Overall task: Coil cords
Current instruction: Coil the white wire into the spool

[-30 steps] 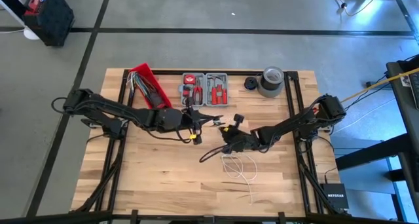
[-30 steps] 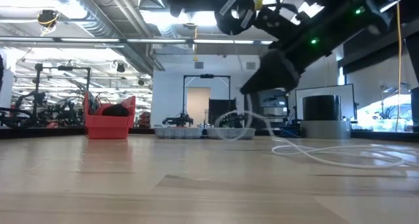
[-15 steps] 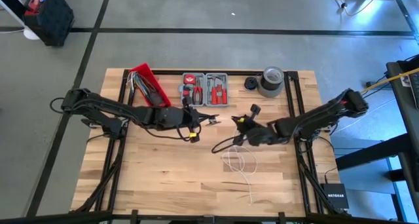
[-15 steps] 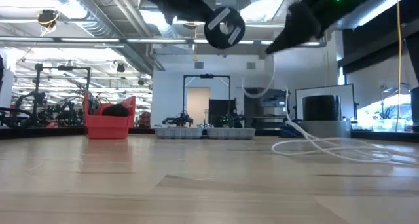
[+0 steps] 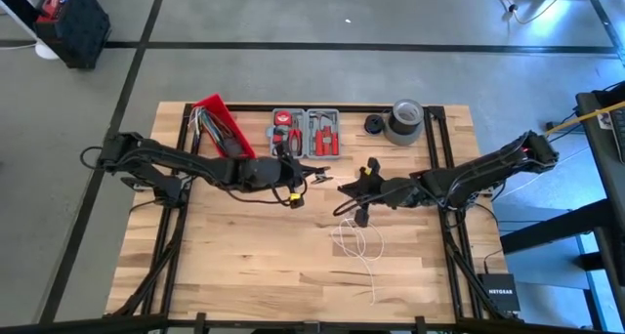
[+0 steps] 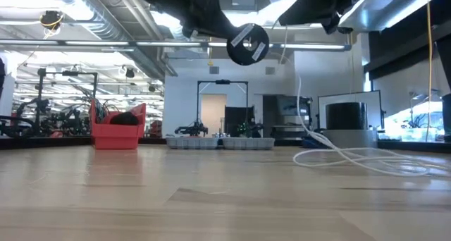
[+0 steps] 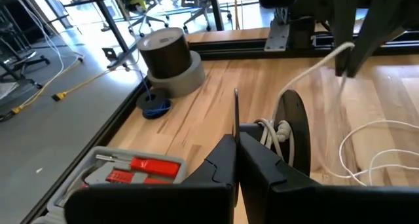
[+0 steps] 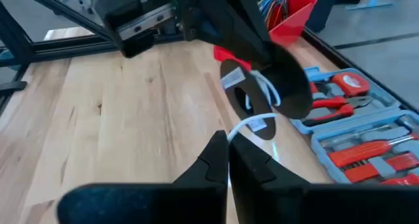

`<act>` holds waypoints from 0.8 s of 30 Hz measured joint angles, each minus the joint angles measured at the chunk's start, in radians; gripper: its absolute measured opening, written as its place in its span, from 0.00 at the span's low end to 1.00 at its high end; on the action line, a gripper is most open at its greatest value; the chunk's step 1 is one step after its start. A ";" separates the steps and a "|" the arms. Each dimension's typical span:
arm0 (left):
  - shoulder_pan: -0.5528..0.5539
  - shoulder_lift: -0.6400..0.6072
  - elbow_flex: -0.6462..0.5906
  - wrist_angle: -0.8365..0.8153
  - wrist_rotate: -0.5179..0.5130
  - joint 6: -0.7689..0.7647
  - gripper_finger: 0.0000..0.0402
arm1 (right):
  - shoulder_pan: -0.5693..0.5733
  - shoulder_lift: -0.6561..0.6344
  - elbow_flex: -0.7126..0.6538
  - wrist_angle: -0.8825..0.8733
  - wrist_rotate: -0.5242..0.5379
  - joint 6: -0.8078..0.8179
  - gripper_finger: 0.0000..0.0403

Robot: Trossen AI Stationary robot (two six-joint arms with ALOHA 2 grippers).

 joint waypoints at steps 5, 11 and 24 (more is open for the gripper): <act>0.000 0.001 0.000 0.000 -0.002 0.002 0.00 | -0.026 0.004 0.000 -0.002 -0.029 0.005 0.02; 0.001 0.001 0.000 -0.001 -0.006 0.018 0.00 | -0.040 0.004 0.000 -0.013 -0.063 0.016 0.02; -0.006 0.040 0.000 0.089 0.047 0.102 0.00 | -0.041 0.018 0.000 0.250 -0.082 -0.051 0.02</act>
